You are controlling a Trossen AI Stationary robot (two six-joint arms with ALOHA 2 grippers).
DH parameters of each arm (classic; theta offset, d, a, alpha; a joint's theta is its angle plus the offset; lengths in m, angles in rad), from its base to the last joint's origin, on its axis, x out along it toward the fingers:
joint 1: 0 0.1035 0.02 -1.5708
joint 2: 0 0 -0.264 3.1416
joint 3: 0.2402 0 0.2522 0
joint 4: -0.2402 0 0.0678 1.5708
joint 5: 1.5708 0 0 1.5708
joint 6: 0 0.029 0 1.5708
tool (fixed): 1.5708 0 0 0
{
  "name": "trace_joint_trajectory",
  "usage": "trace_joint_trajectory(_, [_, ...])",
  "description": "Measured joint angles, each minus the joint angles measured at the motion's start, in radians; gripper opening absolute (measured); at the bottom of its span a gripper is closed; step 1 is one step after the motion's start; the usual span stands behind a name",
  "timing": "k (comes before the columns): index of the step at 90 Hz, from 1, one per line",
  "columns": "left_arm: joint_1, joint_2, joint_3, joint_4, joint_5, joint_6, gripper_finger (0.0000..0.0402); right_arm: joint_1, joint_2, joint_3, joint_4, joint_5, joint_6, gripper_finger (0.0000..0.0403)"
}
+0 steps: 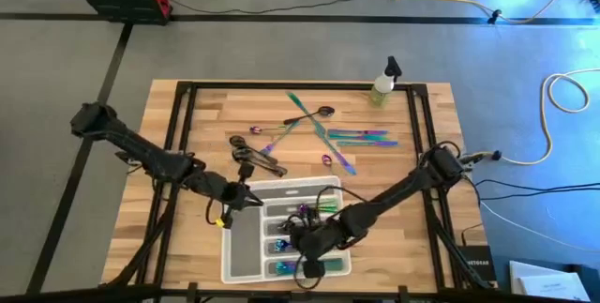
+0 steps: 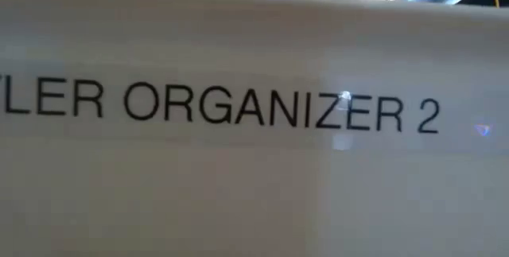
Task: Sort silverware
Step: Put the blue fork into the white silverware tray
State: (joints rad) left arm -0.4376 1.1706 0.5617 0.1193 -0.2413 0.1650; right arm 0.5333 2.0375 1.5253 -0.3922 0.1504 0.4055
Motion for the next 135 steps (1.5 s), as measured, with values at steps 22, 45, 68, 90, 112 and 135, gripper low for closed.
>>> trace_joint_trajectory(22, [-0.004, 0.000, 0.000, -0.011, -0.018, -0.004, 0.0000, -0.018, 0.105, 0.172, -0.214, -0.070, -0.044, 0.0000])
trace_joint_trajectory(45, [-0.004, 0.000, 0.000, -0.037, -0.018, -0.022, 0.0000, -0.031, 0.152, 0.198, -0.247, -0.119, -0.036, 0.0001])
trace_joint_trajectory(68, [-0.003, 0.000, 0.000, -0.035, -0.018, -0.023, 0.0000, -0.051, 0.174, 0.198, -0.247, -0.122, -0.044, 0.0000])
trace_joint_trajectory(90, [-0.003, 0.000, 0.000, -0.036, -0.018, -0.027, 0.0000, -0.050, 0.174, 0.198, -0.234, -0.137, -0.044, 0.0001])
trace_joint_trajectory(112, [-0.003, 0.000, 0.000, -0.052, -0.018, -0.033, 0.0000, -0.049, 0.174, 0.198, -0.237, -0.149, -0.012, 0.0001])
trace_joint_trajectory(135, [-0.003, 0.000, -0.001, -0.078, -0.017, -0.053, 0.0000, -0.049, 0.174, 0.198, -0.238, -0.151, 0.009, 0.0001])
